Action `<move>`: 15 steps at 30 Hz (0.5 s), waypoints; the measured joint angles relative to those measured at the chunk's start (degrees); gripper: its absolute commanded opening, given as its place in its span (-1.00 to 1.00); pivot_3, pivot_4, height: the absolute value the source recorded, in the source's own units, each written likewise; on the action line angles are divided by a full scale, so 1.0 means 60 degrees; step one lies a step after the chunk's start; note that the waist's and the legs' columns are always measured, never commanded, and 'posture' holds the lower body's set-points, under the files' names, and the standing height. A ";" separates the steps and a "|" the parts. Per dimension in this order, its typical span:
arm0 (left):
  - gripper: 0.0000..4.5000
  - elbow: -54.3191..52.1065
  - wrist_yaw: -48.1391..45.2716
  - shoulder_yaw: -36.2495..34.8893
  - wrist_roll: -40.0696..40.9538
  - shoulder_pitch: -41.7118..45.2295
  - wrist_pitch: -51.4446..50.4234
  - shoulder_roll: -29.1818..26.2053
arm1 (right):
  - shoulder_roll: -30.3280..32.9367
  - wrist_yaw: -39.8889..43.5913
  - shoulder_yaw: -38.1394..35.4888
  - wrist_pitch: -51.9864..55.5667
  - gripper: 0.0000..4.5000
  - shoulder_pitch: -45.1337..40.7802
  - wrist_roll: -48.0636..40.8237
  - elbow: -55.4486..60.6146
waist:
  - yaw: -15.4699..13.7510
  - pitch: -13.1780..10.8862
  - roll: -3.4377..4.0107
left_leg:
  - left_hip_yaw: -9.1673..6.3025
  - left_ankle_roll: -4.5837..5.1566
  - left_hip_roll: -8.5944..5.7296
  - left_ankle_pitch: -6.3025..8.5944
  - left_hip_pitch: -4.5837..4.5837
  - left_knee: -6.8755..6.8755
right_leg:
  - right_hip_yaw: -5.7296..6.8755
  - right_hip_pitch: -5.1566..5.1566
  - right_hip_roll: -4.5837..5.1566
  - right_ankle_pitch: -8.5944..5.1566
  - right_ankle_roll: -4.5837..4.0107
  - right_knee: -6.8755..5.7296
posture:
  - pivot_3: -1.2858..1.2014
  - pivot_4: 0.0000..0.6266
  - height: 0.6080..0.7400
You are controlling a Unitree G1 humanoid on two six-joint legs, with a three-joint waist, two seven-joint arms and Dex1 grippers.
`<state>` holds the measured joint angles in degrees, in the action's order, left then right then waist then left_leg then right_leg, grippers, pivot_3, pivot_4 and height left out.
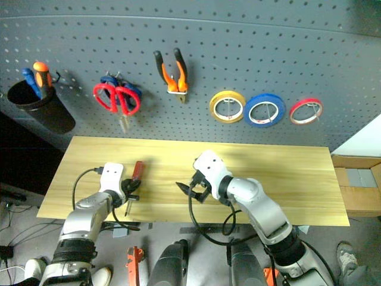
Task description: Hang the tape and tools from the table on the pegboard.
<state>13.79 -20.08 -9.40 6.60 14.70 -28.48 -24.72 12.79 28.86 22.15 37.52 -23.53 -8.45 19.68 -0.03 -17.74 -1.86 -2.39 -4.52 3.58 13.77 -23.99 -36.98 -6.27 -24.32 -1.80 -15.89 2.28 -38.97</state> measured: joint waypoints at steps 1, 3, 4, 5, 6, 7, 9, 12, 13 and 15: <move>-0.66 -0.0277 0.0089 0.0005 -0.0023 -0.0147 0.0015 0.0027 | -0.0024 0.0087 -0.0128 -0.0055 1.00 0.0044 -0.0142 0.0013 | -0.0005 0.0015 -0.0016 | -0.0010 -0.0008 0.0000 -0.0004 -0.0007 0.0001 | 0.0013 -0.0002 0.0003 0.0000 -0.0001 0.0000 | 0.14 -0.24 1.00; -0.66 -0.1360 0.0385 -0.0016 -0.0054 -0.0692 0.0146 0.0172 | -0.0078 0.0379 -0.0535 -0.0275 1.00 0.0434 -0.0698 0.0251 | -0.0037 0.0047 -0.0039 | -0.0052 -0.0015 0.0000 -0.0004 -0.0024 0.0003 | 0.0068 0.0000 0.0029 0.0001 -0.0003 0.0006 | 0.16 -0.31 1.00; -0.66 -0.1882 0.0557 -0.0024 -0.0070 -0.0920 0.0245 0.0278 | -0.0089 0.0508 -0.0704 -0.0367 1.00 0.0573 -0.0939 0.0346 | -0.0062 0.0048 -0.0040 | -0.0068 -0.0020 -0.0004 -0.0007 -0.0032 0.0003 | 0.0090 0.0000 0.0047 0.0002 -0.0003 0.0006 | 0.16 -0.34 1.00; -0.66 -0.2453 0.0767 -0.0024 -0.0150 -0.1162 0.0305 0.0353 | -0.0150 0.0631 -0.0892 -0.0478 1.00 0.0698 -0.1185 0.0404 | -0.0085 0.0059 -0.0047 | -0.0079 -0.0033 -0.0004 -0.0014 -0.0040 0.0003 | 0.0103 -0.0002 0.0071 0.0002 -0.0004 0.0006 | 0.17 -0.37 1.00; -0.66 -0.3059 0.1000 -0.0027 -0.0274 -0.1444 0.0418 0.0390 | -0.0222 0.0722 -0.1069 -0.0642 1.00 0.0801 -0.1437 0.0438 | -0.0095 0.0078 -0.0061 | -0.0090 -0.0060 -0.0005 -0.0030 -0.0043 0.0003 | 0.0117 -0.0001 0.0077 0.0003 -0.0005 0.0004 | 0.18 -0.40 1.00; -0.66 -0.3638 0.1215 -0.0034 -0.0424 -0.1700 0.0492 0.0399 | -0.0287 0.0828 -0.1249 -0.0824 1.00 0.0872 -0.1607 0.0446 | -0.0112 0.0118 -0.0067 | -0.0095 -0.0061 -0.0006 -0.0030 -0.0043 0.0006 | 0.0124 -0.0001 0.0079 0.0003 -0.0006 0.0002 | 0.19 -0.46 1.00; -0.66 -0.4672 0.1608 -0.0062 -0.0751 -0.2242 0.0624 0.0421 | -0.0327 0.1022 -0.1526 -0.1105 1.00 0.0970 -0.1950 0.0446 | -0.0165 0.0258 -0.0069 | -0.0098 -0.0067 -0.0012 -0.0034 -0.0042 0.0011 | 0.0129 -0.0001 0.0081 0.0003 -0.0007 0.0003 | 0.20 -0.51 1.00; -0.66 -0.6676 0.2417 -0.0046 -0.1685 -0.3660 0.1291 0.0761 | -0.0389 0.1280 -0.1914 -0.1460 1.00 0.1056 -0.2474 0.0440 | -0.0242 0.0475 -0.0082 | -0.0094 -0.0067 -0.0029 -0.0034 -0.0035 0.0012 | 0.0128 0.0011 0.0093 0.0003 -0.0007 0.0010 | 0.23 -0.63 1.00; -0.66 -0.6961 0.2575 0.0000 -0.1872 -0.3905 0.1464 0.0866 | -0.0406 0.1303 -0.1951 -0.1539 1.00 0.1051 -0.2504 0.0420 | -0.0272 0.0550 -0.0077 | -0.0095 -0.0066 -0.0035 -0.0034 -0.0031 0.0013 | 0.0131 0.0018 0.0092 0.0003 -0.0007 0.0012 | 0.23 -0.64 1.00; -0.66 -0.7558 0.3130 -0.0018 -0.2394 -0.4388 0.1878 0.1217 | -0.0567 0.1363 -0.1946 -0.1748 1.00 0.0865 -0.2548 0.0302 | -0.0340 0.0734 -0.0080 | -0.0094 -0.0065 -0.0043 -0.0035 -0.0011 0.0013 | 0.0132 0.0033 0.0075 0.0001 -0.0008 0.0009 | 0.25 -0.68 1.00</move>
<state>-31.56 -1.30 -9.51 -7.77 -11.62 -17.21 -17.41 9.39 37.03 10.47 27.03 -18.34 -23.74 21.49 -2.07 -13.33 -2.34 -2.96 -4.91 3.32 13.56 -24.05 -36.90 -5.47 -24.12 -1.35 -15.88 2.23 -38.92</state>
